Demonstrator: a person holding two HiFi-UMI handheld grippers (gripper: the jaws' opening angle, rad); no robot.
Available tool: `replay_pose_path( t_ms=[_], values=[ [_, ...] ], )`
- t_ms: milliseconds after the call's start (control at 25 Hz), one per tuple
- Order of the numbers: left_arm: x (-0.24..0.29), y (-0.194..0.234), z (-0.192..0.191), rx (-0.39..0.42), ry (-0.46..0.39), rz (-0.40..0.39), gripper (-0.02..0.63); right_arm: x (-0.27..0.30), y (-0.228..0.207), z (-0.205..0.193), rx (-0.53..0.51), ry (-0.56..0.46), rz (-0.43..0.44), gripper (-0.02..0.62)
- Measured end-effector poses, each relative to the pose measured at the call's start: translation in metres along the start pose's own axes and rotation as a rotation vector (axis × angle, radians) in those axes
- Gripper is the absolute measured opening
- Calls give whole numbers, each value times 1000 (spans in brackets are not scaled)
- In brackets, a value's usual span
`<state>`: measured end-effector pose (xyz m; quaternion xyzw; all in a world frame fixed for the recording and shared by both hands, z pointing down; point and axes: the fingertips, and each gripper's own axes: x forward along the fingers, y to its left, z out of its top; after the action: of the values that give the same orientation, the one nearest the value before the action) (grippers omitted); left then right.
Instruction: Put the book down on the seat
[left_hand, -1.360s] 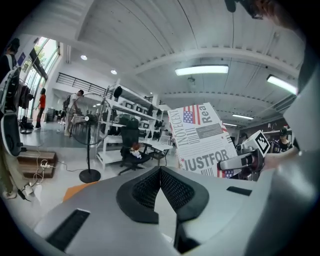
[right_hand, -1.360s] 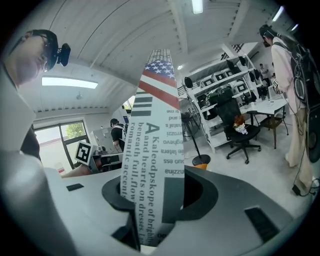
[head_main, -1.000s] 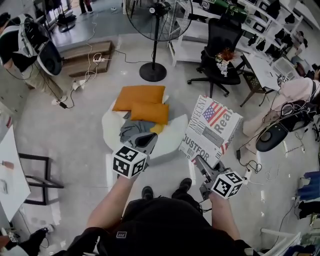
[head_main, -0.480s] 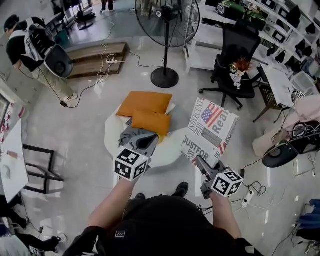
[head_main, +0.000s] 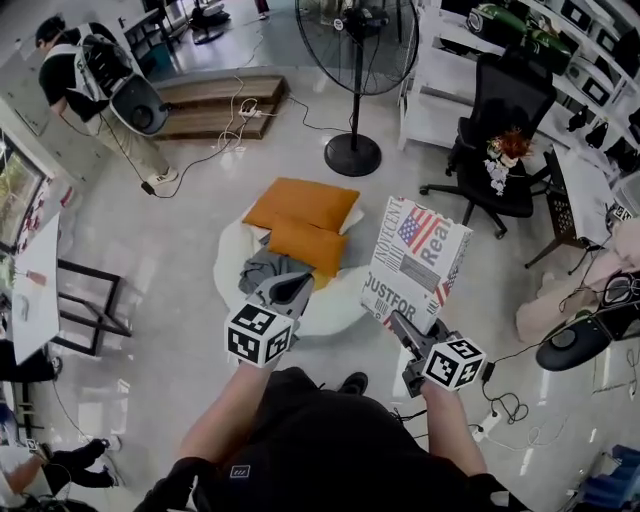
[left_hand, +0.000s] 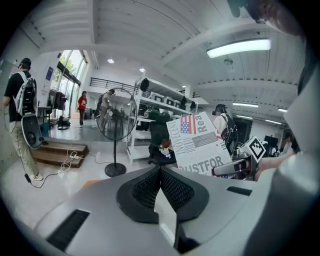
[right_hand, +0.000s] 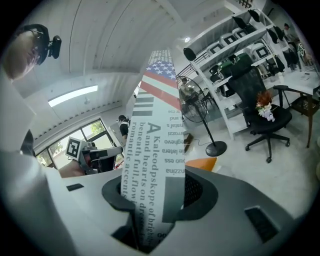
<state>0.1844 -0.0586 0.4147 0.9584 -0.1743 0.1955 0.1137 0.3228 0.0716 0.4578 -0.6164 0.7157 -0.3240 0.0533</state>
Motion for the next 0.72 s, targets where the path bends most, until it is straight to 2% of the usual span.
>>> replay_pose_path(
  t_ms=[240, 440, 720],
  values=[
    [4, 29, -7, -44, -2, 49, 3, 32, -3, 6, -13, 42, 38, 179],
    [7, 71, -7, -84, -20, 74, 3, 66, 12, 12, -32, 70, 63, 179],
    [-4, 134, -4, -91, -49, 88, 3, 131, 36, 21, -82, 119, 63, 179]
  ],
)
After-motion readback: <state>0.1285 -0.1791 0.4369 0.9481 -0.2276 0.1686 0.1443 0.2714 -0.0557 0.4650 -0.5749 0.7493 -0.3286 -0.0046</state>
